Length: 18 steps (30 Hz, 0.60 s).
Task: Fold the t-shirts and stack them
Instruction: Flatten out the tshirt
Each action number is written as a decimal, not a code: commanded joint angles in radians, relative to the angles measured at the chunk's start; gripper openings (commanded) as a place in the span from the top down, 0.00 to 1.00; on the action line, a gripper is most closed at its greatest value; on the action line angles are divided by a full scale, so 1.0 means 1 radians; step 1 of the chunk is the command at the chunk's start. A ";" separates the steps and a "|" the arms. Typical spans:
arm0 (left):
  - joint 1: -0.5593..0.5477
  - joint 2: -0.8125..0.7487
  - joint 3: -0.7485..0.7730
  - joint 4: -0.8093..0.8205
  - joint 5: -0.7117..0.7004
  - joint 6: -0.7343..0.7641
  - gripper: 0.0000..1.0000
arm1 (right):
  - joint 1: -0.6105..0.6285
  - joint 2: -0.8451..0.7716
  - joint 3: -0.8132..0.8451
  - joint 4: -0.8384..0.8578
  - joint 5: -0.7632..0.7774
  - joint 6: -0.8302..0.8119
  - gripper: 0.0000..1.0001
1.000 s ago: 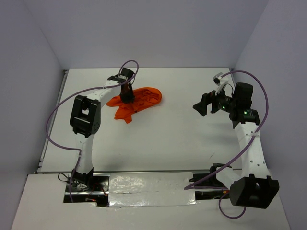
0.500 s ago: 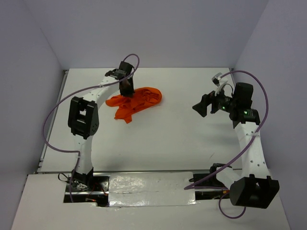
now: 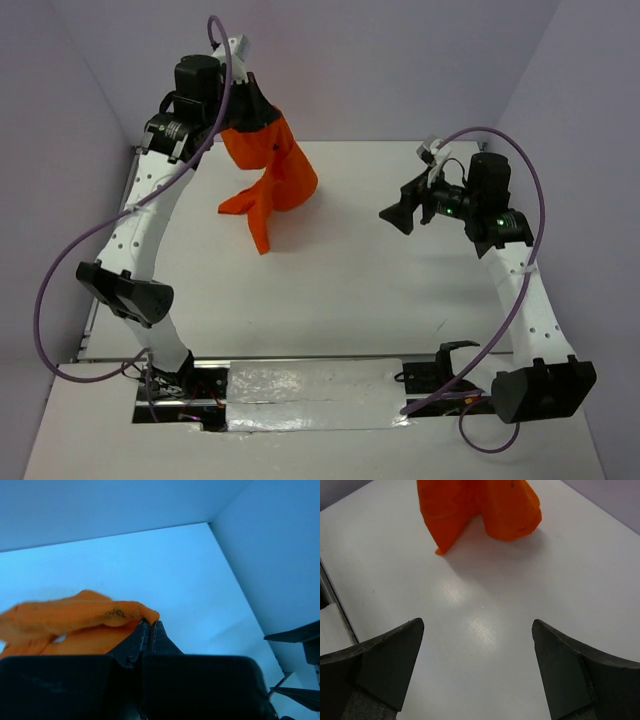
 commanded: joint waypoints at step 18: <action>-0.034 -0.098 0.056 0.190 0.157 -0.201 1.00 | 0.260 0.108 0.236 0.311 0.097 0.363 0.08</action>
